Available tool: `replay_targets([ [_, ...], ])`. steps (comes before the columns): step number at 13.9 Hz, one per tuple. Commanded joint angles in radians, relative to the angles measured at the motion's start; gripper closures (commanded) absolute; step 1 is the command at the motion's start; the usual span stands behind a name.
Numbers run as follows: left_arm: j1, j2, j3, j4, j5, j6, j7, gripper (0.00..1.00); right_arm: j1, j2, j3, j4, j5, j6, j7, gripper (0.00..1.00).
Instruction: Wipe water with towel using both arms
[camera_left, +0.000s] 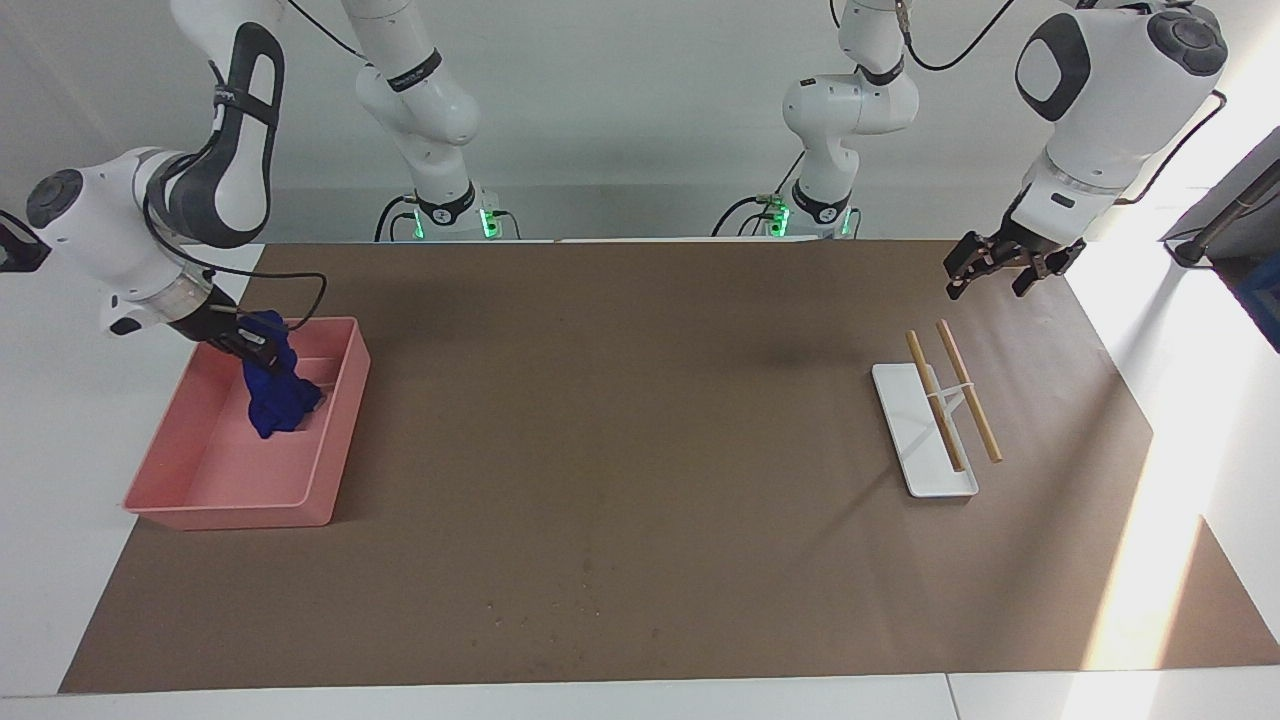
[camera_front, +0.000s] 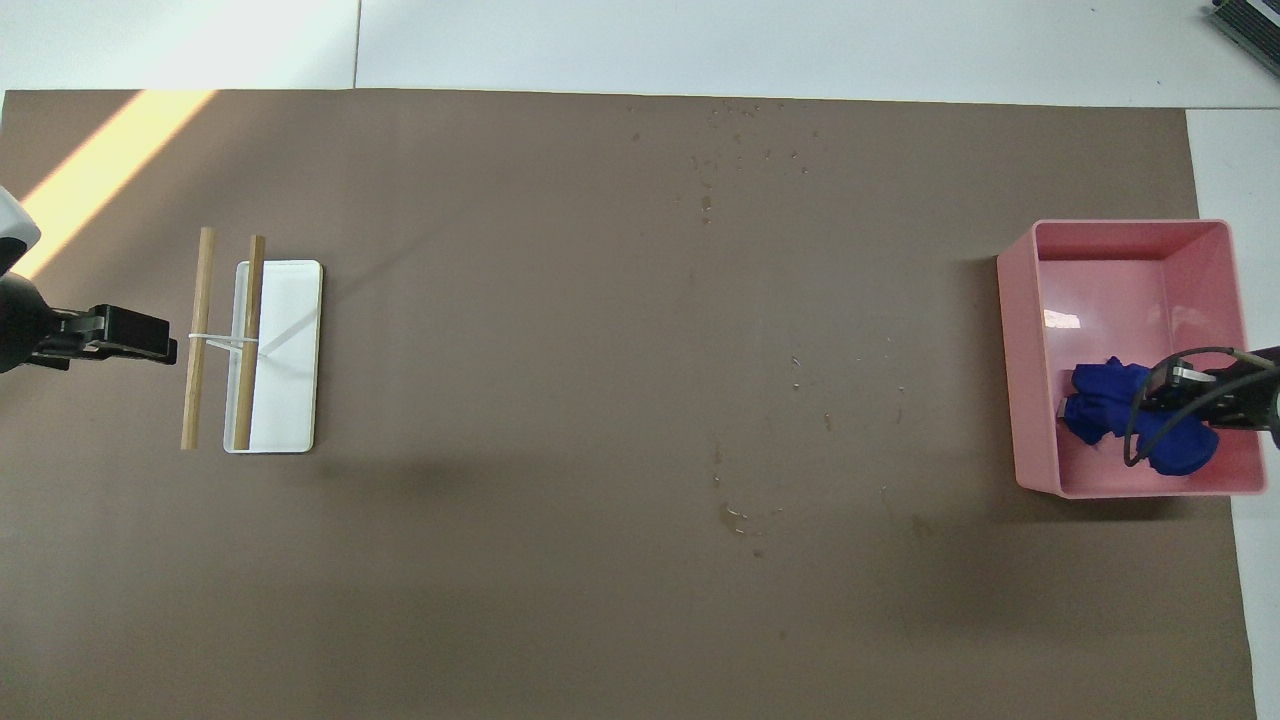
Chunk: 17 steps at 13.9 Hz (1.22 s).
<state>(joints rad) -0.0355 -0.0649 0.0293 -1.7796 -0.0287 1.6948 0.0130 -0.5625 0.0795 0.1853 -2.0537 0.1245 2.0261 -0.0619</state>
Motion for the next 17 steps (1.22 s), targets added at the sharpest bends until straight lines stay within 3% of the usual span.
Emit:
replay_targets([
  [1,-0.017,-0.024,0.011,-0.006,-0.010,0.002,-0.015,0.00,0.003,-0.030,0.022,0.020,-0.023,-0.012,-0.013,0.00],
  [7,-0.017,-0.030,0.008,0.002,-0.008,-0.018,-0.015,0.00,0.228,-0.139,0.026,0.067,-0.105,-0.145,0.135,0.00],
  [12,-0.015,-0.035,0.001,0.002,-0.008,-0.021,-0.015,0.00,0.427,-0.127,0.028,0.228,-0.121,-0.326,0.434,0.00],
  [17,-0.012,-0.044,0.004,0.002,-0.008,-0.027,-0.015,0.00,0.475,-0.080,0.028,0.430,-0.120,-0.441,0.453,0.00],
])
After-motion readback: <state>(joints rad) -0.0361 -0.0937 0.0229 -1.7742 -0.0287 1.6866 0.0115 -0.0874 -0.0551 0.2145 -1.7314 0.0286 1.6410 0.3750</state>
